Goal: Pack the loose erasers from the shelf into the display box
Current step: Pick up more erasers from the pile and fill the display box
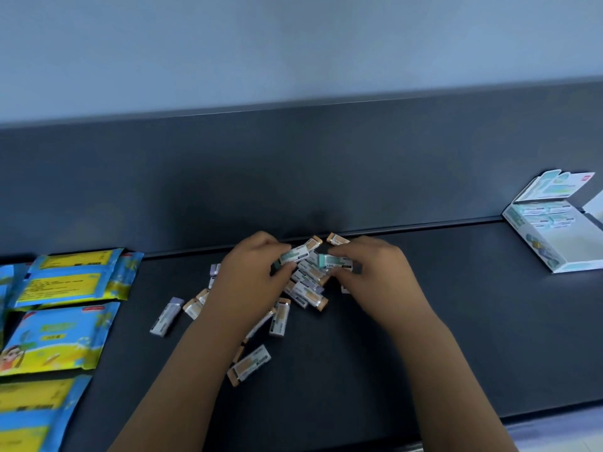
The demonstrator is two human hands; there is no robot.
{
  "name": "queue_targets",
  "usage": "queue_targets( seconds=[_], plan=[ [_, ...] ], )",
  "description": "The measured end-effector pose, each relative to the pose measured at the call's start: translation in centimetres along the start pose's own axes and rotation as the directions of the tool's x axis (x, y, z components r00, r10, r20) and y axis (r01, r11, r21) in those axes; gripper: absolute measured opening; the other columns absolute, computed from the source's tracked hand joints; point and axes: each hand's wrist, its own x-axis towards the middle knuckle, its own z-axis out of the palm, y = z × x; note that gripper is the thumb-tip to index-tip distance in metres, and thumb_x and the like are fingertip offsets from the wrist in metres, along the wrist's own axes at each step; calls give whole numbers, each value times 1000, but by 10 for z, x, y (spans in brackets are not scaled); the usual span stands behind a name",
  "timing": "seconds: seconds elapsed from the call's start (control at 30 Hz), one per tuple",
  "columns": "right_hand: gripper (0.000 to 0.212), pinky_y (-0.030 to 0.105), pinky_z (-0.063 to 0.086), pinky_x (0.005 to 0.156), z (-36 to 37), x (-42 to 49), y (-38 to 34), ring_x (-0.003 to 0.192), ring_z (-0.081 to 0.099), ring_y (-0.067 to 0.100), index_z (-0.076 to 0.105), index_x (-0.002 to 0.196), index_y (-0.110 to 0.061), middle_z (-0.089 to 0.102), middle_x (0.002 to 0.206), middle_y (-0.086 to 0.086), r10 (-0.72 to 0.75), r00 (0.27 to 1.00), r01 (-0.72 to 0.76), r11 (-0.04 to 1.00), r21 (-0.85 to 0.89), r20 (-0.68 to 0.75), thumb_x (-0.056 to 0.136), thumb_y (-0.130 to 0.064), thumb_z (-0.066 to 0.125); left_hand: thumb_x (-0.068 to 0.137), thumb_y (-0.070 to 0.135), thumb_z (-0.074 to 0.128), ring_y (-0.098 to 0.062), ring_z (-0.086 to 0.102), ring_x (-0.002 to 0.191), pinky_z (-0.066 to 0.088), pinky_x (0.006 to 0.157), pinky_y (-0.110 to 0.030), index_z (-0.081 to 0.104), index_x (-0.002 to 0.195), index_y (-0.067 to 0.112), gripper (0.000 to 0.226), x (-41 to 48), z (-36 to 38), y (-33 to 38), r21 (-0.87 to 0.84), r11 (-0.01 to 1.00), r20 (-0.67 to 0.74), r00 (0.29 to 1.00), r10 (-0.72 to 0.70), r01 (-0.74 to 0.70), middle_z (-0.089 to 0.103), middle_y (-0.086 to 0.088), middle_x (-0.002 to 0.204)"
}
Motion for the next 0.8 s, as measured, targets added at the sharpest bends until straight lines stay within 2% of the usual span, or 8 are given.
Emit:
queue_targets(
  seconds=[0.1,0.17,0.33,0.43,0.53,0.67,0.8],
  plan=[
    [25,34,50,71,-7,0,14,87,58,23,77,98,-21,66,88,-3,-56,998,53,989,-138,-22,76,-12,77,87,23,76,-11,58,89,52,82,-33,72,117,15,32,1,12,18,39,999,12,1000,3,-3,61,7,100],
    [18,35,49,67,-15,-1,25,84,55,23,75,93,-20,62,83,-2,-83,996,77,978,-192,-23,77,-12,73,84,22,77,-15,59,92,51,82,-35,72,114,18,31,1,23,32,87,996,16,1000,16,-17,62,6,99],
    [15,36,50,67,-48,-12,65,82,54,23,74,94,-19,62,85,-1,-100,992,88,984,-153,-71,80,-14,74,82,21,77,-20,61,95,51,85,-36,73,102,17,20,2,51,78,150,987,9,999,48,-49,66,5,101],
    [13,38,48,68,-68,-21,94,80,50,21,73,94,-19,61,85,-2,-124,989,111,983,-149,-78,82,-14,72,83,18,76,-20,61,100,48,89,-34,73,104,15,21,5,76,111,188,981,1,998,57,-56,68,3,107],
    [14,37,46,71,-88,-27,123,82,45,20,73,92,-20,61,85,-4,-136,986,119,980,-159,-97,82,-10,70,84,18,77,-15,60,99,47,89,-31,73,103,18,19,6,101,141,122,992,-57,998,-22,29,67,7,102],
    [18,37,47,71,-116,-34,155,83,45,20,75,96,-19,62,86,-3,-136,984,118,982,-146,-117,81,-9,71,86,20,76,-13,58,105,44,95,-26,71,117,20,31,7,123,170,155,983,-68,994,-87,97,67,7,111],
    [18,42,48,71,-137,-38,178,83,46,23,75,96,-19,62,88,-2,-139,985,122,980,-155,-104,81,-11,70,85,17,77,-12,57,98,44,88,-23,73,116,18,31,10,136,198,144,986,-83,994,-77,88,64,7,104]
  ],
)
